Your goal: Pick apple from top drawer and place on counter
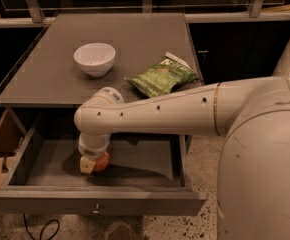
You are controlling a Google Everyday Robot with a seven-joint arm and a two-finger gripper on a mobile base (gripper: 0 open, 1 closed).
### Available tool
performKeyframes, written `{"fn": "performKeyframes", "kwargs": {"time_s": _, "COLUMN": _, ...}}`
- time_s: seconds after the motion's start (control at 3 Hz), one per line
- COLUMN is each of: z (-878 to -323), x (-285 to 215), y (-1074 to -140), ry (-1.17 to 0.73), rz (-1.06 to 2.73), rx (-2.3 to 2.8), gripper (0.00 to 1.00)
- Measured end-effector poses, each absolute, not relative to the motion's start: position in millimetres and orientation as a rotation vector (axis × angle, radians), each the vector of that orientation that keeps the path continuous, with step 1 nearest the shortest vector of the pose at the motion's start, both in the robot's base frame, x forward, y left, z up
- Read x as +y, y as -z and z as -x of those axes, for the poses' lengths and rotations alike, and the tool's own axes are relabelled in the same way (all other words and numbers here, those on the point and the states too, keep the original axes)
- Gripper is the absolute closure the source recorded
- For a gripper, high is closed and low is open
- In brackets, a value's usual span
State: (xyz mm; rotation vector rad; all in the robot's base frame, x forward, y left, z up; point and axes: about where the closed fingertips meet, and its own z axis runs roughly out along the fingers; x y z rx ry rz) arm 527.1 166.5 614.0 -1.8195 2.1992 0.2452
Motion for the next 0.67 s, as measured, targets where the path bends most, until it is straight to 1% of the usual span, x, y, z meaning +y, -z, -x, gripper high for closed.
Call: {"fn": "performKeyframes", "kwargs": {"time_s": 0.67, "z": -510, "x": 156, "y": -650, "ry": -0.282, "rz": 1.813, "rx": 2.214, "gripper": 1.00}}
